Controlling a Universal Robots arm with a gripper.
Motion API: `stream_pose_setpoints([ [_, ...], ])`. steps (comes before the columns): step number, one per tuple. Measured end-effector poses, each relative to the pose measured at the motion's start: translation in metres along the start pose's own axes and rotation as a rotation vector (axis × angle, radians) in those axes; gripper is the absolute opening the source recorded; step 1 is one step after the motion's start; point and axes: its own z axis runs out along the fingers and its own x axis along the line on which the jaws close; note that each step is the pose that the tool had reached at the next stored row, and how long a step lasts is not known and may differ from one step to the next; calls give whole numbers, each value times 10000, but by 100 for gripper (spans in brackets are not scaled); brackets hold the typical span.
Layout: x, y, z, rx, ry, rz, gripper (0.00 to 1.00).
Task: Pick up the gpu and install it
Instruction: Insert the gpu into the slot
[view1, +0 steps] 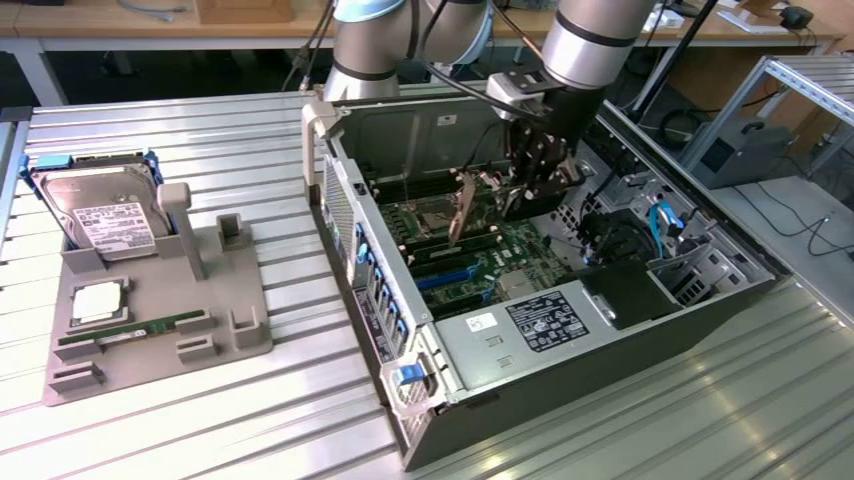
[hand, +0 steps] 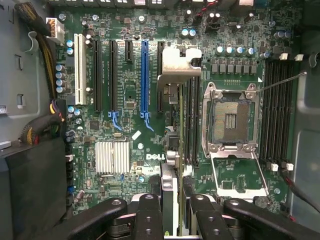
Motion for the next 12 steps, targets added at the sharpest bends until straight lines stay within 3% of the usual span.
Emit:
stream_pose_setpoints([
  [12, 10, 16, 40, 0, 4, -1, 27],
])
